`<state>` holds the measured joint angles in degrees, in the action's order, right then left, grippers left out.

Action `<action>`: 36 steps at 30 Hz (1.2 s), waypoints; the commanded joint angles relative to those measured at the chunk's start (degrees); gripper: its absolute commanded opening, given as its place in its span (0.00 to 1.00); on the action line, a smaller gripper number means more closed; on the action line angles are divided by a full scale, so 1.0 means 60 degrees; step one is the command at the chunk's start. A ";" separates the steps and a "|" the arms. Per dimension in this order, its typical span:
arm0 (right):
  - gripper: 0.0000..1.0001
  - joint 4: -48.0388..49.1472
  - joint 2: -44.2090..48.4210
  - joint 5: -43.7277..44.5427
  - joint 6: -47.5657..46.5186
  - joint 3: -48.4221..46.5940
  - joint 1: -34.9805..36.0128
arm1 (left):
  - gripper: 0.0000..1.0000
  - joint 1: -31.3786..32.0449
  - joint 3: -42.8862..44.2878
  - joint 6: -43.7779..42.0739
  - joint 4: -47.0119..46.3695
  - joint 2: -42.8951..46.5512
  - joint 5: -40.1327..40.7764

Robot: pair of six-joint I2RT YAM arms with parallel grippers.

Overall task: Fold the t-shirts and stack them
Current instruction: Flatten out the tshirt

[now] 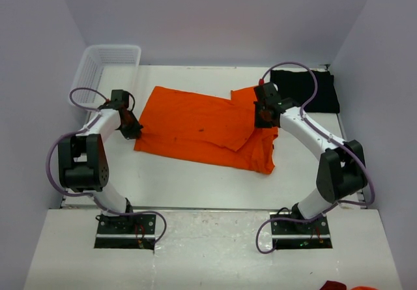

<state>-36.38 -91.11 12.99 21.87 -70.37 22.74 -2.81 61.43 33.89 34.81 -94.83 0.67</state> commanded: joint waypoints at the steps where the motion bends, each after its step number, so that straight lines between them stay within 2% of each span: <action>1: 0.00 0.0263 -0.0049 -0.0071 -0.0129 -0.0328 -0.0055 | 0.00 0.0043 0.0411 0.0065 -0.0308 -0.0045 -0.0023; 16: 0.00 0.0321 0.0185 -0.0130 -0.0202 -0.0313 -0.0084 | 0.00 0.0043 0.0382 -0.0052 -0.0381 0.0350 -0.0243; 36: 0.00 0.0394 0.0068 -0.0174 -0.0085 -0.0255 -0.0099 | 0.00 0.0043 0.0499 -0.0111 -0.0147 -0.0104 -0.0155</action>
<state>-35.51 -91.55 11.99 21.54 -70.37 22.44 -2.81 62.72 33.85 34.04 -95.68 -0.40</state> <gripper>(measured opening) 0.008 0.006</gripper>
